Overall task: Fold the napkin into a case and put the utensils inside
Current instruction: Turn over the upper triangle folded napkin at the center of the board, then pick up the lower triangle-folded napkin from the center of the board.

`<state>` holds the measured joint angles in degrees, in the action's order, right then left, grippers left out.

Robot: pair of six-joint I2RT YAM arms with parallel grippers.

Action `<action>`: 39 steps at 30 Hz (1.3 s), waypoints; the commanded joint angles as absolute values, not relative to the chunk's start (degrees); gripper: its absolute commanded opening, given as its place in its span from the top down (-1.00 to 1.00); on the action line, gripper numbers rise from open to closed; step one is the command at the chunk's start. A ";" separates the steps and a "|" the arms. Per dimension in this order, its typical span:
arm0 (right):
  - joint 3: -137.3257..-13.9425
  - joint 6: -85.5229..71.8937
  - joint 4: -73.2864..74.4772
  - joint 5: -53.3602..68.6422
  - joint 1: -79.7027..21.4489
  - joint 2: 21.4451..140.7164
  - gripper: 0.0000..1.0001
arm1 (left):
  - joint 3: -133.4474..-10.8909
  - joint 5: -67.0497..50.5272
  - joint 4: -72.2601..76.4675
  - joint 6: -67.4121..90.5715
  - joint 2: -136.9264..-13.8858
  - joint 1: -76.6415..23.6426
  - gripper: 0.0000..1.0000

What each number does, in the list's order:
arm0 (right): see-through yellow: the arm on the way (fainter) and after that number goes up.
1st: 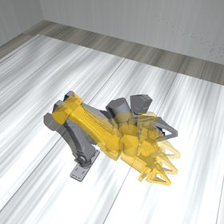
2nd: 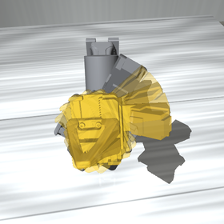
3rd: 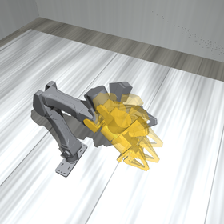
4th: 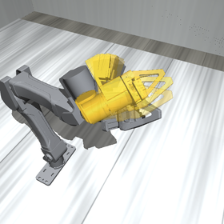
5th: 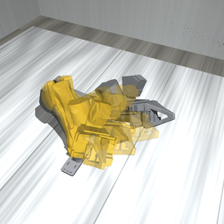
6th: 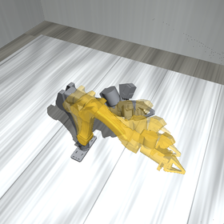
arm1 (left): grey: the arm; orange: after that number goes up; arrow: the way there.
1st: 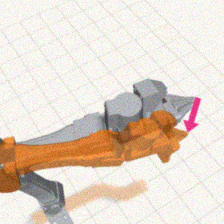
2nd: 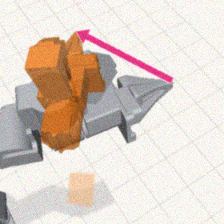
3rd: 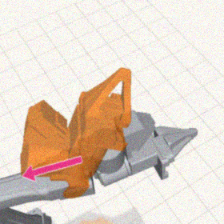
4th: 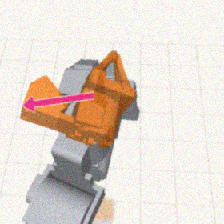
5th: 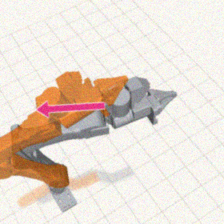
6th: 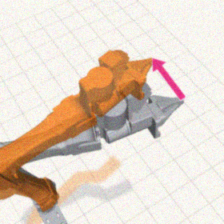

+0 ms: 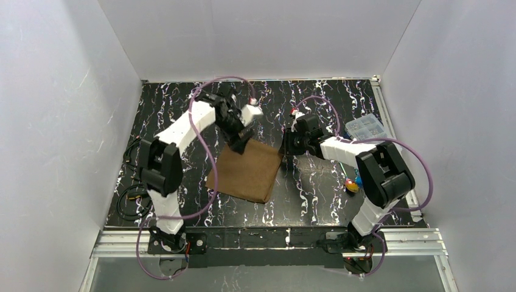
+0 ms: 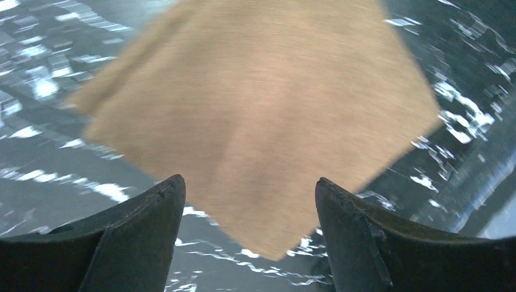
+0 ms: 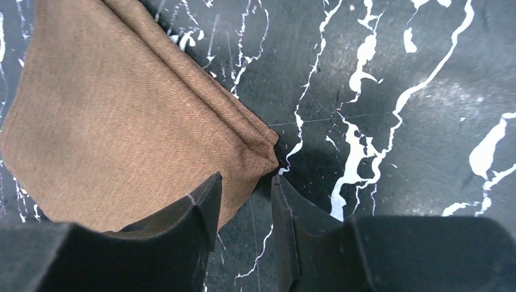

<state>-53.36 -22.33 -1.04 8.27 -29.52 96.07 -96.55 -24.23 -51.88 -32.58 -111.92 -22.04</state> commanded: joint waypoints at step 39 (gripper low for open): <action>-57.28 -24.12 -9.23 10.28 -28.42 105.56 0.86 | -61.95 -19.81 -30.98 -56.67 -100.23 -55.90 0.27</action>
<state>-57.08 -24.82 -5.96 11.68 -28.84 104.38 -61.54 -20.12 -31.86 -54.61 -98.52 -55.51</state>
